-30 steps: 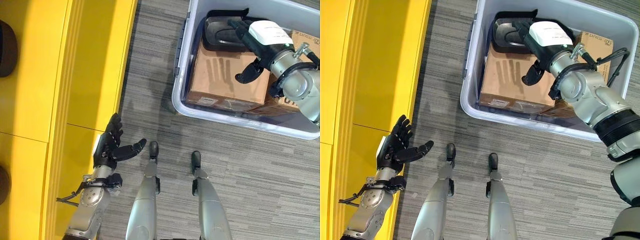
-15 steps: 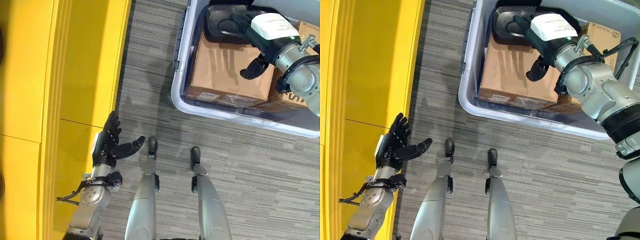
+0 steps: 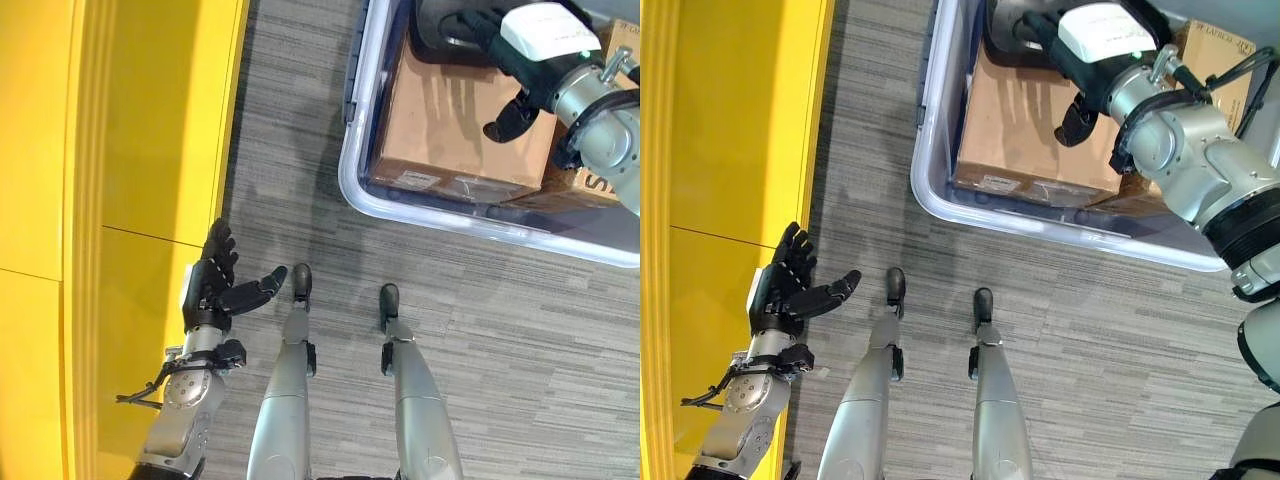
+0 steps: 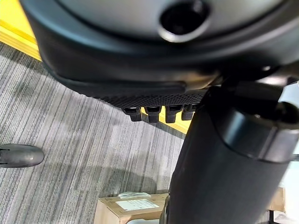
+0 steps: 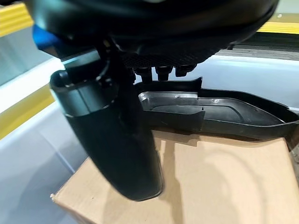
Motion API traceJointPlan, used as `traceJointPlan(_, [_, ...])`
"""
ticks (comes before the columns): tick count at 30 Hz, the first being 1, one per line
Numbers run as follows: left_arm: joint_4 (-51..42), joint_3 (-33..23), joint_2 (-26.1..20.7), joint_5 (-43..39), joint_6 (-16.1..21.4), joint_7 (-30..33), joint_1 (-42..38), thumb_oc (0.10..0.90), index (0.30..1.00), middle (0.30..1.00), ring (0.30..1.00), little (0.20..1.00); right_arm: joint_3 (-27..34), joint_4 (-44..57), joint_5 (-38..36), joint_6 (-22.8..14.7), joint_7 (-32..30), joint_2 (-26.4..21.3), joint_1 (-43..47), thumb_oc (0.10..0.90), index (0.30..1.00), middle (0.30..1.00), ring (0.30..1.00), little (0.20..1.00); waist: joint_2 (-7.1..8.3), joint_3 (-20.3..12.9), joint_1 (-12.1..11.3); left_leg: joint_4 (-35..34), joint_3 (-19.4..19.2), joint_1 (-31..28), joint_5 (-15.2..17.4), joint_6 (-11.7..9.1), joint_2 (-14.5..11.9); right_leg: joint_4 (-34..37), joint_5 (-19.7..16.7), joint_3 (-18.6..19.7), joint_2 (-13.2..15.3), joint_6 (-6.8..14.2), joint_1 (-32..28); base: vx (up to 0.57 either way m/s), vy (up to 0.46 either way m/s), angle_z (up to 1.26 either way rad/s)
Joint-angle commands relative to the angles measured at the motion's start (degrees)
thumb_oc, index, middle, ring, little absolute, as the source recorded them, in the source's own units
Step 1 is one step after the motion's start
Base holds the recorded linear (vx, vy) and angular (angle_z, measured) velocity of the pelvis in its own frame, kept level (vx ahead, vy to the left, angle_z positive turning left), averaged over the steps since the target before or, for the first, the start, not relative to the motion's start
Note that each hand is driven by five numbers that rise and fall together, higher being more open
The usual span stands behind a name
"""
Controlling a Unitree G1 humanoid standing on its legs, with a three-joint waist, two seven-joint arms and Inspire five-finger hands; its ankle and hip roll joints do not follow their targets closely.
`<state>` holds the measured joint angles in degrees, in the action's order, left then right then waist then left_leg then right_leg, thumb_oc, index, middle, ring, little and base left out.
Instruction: Move parts from the plastic box to the shelf.
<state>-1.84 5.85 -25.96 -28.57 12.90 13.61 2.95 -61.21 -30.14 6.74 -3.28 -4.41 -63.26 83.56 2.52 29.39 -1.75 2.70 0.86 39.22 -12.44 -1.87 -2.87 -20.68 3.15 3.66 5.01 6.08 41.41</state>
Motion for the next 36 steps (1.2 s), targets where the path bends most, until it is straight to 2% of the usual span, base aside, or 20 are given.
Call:
traceJointPlan(1, [-4.11,-4.37,-2.03,1.85,5.51,1.53,0.78,0.900,1.000,1.000,1.000,1.000,-1.50,-1.84,0.94,0.07,-4.94,-3.18,11.60,0.900,1.000,1.000,1.000,1.000,1.62,0.40,-0.44,8.35,-0.72,-2.37,11.18,-3.62,-4.44,7.39,1.11,-1.51,2.65,0.73,-6.52,0.00,0.000,0.00])
traceJointPlan(15, [-3.73,-5.12,-2.17,1.46,6.43,2.71,0.66,0.900,1.000,1.000,1.000,1.000,-4.08,-8.31,-0.45,0.11,-7.22,-2.10,16.26,0.900,1.000,1.000,1.000,1.000,1.22,0.41,-0.47,9.18,-0.81,1.52,11.80,-3.52,-4.18,5.06,1.77,-1.49,2.32,0.65,-1.31,0.00,0.000,0.00])
traceJointPlan(26, [-4.53,-6.01,-2.24,1.46,7.38,3.72,1.33,0.900,1.000,1.000,1.000,1.000,-6.42,-11.86,-1.09,-0.33,-8.34,-1.52,19.45,0.900,1.000,1.000,1.000,1.000,1.27,0.41,-1.07,17.25,0.39,8.17,15.44,-2.92,-3.77,-3.28,4.83,-1.29,1.97,-0.42,5.35,0.00,-0.015,0.04])
traceJointPlan(36, [-5.16,-6.48,-2.17,0.99,8.45,4.32,2.24,0.900,1.000,1.000,1.000,1.000,-10.47,-17.30,-1.93,-1.15,-8.03,-1.50,21.91,0.900,1.000,1.000,1.000,1.000,0.97,0.41,-2.15,20.33,1.49,12.35,16.13,-2.78,-3.29,-7.65,6.08,-1.80,1.96,-0.65,9.89,0.01,-0.018,0.04])
